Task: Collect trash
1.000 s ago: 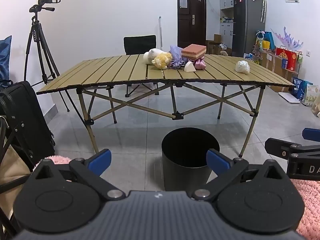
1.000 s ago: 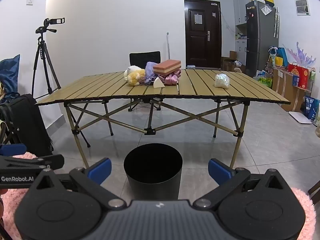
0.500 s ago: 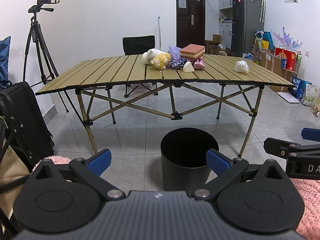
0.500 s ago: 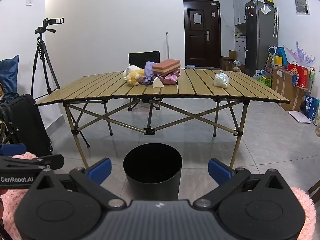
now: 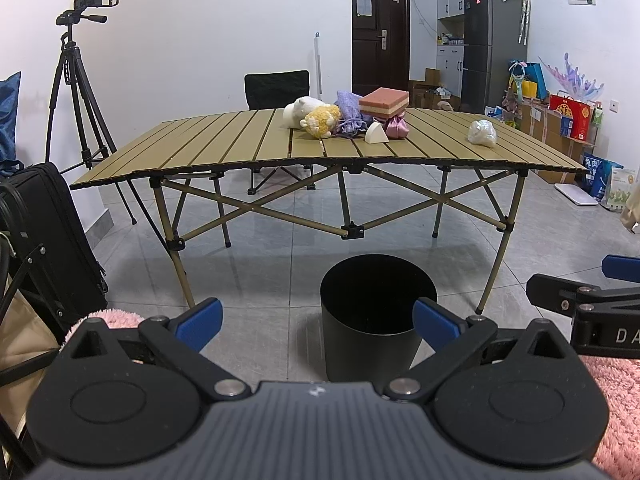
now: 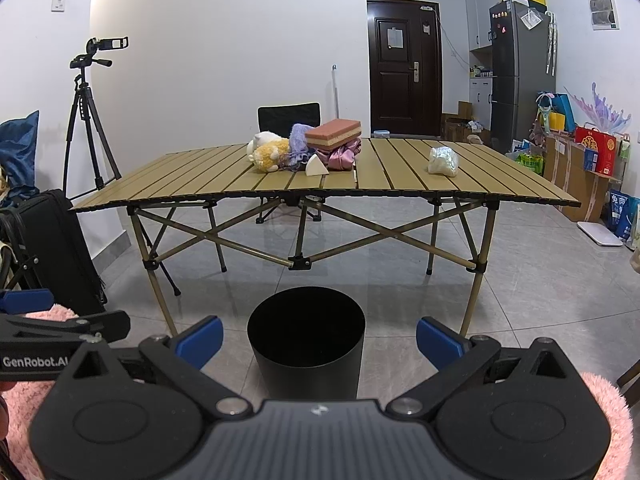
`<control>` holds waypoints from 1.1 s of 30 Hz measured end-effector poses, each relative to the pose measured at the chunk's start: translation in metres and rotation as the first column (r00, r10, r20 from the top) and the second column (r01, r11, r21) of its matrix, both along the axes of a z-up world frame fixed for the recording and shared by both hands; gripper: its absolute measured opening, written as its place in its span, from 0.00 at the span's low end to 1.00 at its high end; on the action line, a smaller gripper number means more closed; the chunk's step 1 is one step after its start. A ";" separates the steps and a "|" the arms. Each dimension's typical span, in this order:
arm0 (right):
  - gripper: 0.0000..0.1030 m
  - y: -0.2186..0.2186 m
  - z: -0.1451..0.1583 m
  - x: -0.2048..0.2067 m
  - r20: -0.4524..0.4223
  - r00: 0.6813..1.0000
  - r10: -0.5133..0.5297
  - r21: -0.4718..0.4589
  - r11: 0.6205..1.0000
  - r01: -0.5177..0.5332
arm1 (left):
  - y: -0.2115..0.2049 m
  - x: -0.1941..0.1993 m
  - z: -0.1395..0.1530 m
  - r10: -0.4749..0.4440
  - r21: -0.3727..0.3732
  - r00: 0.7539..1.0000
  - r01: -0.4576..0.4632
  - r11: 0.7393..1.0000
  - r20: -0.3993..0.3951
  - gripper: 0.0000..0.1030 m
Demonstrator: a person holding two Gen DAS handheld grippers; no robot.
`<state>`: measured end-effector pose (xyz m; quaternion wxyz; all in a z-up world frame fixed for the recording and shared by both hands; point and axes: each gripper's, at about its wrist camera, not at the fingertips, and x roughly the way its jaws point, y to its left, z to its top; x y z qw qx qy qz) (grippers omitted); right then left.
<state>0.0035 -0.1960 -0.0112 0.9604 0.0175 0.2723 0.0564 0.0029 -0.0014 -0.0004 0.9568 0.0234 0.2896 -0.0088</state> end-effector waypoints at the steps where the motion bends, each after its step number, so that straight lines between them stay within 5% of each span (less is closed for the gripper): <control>1: 1.00 0.000 0.000 0.000 0.000 1.000 0.000 0.000 1.000 0.000 | 0.000 0.000 0.000 0.000 0.000 1.000 0.000 1.000 0.001 1.00; 33: 1.00 0.001 0.001 0.000 0.004 1.000 0.001 0.004 1.000 -0.001 | 0.000 0.000 0.001 -0.003 0.002 1.000 0.003 1.000 0.005 1.00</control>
